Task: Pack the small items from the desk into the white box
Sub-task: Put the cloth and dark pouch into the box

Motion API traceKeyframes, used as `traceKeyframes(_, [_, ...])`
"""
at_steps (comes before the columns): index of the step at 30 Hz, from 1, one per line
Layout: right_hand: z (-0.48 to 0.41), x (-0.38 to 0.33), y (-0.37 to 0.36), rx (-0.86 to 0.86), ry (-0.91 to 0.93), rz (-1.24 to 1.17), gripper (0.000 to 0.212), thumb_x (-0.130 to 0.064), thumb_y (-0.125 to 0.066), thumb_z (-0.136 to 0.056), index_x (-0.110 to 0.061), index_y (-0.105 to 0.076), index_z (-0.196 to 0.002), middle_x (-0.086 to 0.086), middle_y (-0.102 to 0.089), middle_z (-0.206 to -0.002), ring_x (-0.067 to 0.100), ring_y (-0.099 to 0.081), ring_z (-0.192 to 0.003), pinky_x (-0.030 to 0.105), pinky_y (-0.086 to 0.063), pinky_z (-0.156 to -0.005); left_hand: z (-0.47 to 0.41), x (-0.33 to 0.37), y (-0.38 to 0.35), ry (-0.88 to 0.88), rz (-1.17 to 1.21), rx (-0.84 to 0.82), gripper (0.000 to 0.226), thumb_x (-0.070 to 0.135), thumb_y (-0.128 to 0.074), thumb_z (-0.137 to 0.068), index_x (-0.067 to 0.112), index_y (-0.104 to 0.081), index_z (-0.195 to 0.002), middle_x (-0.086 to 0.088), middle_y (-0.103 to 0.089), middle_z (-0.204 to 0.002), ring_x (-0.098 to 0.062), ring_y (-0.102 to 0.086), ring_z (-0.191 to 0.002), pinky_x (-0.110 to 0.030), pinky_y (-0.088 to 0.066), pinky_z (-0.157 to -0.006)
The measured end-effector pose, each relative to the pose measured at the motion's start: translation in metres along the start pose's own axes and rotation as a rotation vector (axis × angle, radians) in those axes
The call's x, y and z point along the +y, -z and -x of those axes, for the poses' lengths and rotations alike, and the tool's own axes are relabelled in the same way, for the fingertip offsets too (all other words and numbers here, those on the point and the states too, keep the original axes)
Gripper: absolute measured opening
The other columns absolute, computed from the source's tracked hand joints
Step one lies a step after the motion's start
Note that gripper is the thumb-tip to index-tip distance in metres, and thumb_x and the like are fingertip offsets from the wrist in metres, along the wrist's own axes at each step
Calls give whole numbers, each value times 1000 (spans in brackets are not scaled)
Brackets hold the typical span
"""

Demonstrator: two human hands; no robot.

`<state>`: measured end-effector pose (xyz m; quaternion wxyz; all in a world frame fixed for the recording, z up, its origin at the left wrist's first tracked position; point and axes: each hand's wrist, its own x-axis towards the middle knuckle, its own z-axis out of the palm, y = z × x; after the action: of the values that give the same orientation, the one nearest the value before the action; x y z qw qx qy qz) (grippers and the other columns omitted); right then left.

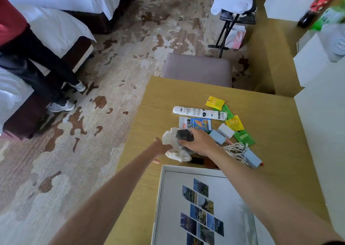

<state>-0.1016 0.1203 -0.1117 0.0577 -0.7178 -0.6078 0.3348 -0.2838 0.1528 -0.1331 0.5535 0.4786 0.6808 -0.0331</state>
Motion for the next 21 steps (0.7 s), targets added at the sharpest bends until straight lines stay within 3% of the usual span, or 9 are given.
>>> traceKeyframes(3, [-15,-4,-9,-16,-46,115,85,-69,-69,-62,-21,-44,-128,5,-58,-120,28,-56,-111,43,-50,-85,-19,1,-2,-49,46,-16,71,22,-66,-87,7,-19,-138,-18,-42,-131,-35,-53,-113,-35,-55,-65])
traceKeyframes(6, [-21,-3,-12,2,-43,134,70,-56,-71,-62,-21,-45,-117,5,-60,-109,28,-58,-100,41,-52,-77,-33,-4,-4,-107,43,-27,68,6,-69,-81,4,-27,-134,-17,-46,-122,-34,-53,-107,-39,-54,-81])
traceKeyframes(9, [-22,-2,-6,45,-62,22,61,-66,-63,-66,-24,-46,-106,-7,-59,-87,21,-59,-81,34,-45,-62,-42,-9,-3,-133,120,-25,56,-3,-67,-76,-3,-42,-126,-21,-55,-123,-35,-57,-110,-44,-52,-93])
traceKeyframes(12, [-18,-1,-2,41,-97,-129,72,-68,-55,-64,-24,-44,-119,-18,-50,-79,16,-56,-78,32,-39,-58,-43,-5,-4,-127,203,-63,43,2,-63,-81,-2,-47,-121,-20,-60,-114,-37,-62,-104,-51,-54,-89])
traceKeyframes(17, [-11,10,1,51,-203,-463,81,-46,-69,-70,-26,-33,-141,-6,-61,-92,16,-60,-90,36,-46,-82,-35,11,-6,-210,66,-4,38,13,-58,-88,5,-42,-122,-16,-58,-111,-35,-61,-102,-48,-55,-86])
traceKeyframes(19, [-3,14,9,68,-253,-652,74,-37,-69,-72,-27,-39,-139,-3,-66,-84,11,-62,-80,30,-45,-76,-31,15,-2,-233,-2,34,39,14,-55,-90,4,-41,-126,-20,-58,-116,-36,-61,-102,-47,-55,-87])
traceKeyframes(21, [10,15,20,78,-261,-749,60,-32,-68,-76,-28,-48,-132,-3,-68,-91,7,-63,-78,25,-44,-67,-23,18,4,-249,-4,65,40,17,-52,-93,3,-40,-128,-20,-58,-117,-34,-61,-101,-45,-56,-86])
